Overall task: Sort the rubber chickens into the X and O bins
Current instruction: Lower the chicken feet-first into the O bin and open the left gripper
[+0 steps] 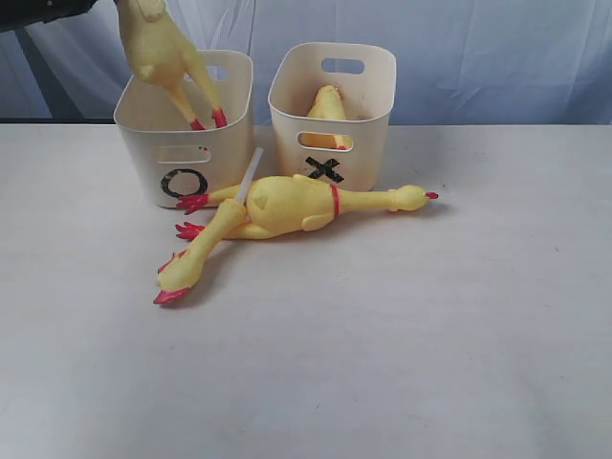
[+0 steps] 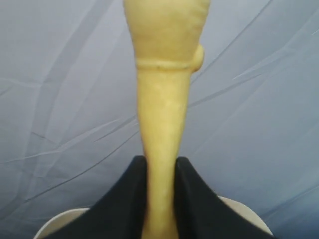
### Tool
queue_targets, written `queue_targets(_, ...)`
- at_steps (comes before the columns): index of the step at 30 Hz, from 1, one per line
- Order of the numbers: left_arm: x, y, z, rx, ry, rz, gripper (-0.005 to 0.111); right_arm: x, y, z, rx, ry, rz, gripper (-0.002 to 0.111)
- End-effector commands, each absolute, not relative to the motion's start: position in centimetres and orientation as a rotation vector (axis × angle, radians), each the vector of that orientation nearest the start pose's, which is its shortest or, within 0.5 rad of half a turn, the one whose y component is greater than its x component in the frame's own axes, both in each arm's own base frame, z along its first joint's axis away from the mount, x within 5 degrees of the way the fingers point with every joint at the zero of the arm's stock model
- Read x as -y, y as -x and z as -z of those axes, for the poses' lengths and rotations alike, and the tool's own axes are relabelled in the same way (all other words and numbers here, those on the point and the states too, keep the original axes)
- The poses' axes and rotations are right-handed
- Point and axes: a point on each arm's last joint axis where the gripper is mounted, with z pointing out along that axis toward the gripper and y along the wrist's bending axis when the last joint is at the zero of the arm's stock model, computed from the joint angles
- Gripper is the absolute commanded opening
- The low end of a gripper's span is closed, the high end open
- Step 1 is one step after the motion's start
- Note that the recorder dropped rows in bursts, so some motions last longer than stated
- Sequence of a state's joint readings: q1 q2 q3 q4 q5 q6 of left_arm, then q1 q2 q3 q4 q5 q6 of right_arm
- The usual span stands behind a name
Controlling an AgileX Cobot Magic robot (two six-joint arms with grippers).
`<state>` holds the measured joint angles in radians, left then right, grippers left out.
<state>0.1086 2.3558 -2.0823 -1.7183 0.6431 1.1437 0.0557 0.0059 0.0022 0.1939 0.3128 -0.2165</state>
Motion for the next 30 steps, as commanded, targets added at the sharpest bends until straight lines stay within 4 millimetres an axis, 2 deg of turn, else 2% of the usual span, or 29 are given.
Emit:
queue_targets(1,0.7,-55.6,-25.9,-1.706,0.118,0.923,0.000,-0.9,-5.4,-18.6,-1.779,0.125,-0.073,-0.001)
queue_targets(8,2.1,-55.8,-24.9,-1.769,0.069,0.862,0.000,-0.9,-5.4,-18.6,-1.779,0.125,-0.073,-0.001)
queue_targets(22,2.0,-55.9,-23.4,-1.885,0.085,0.766,0.000,-0.9,-5.4,-18.6,-1.779,0.125,-0.073,-0.001)
queue_targets(30,2.0,-56.1,-22.4,-1.905,0.089,0.774,0.000,-0.9,-5.4,-18.6,-1.779,0.125,-0.073,-0.001)
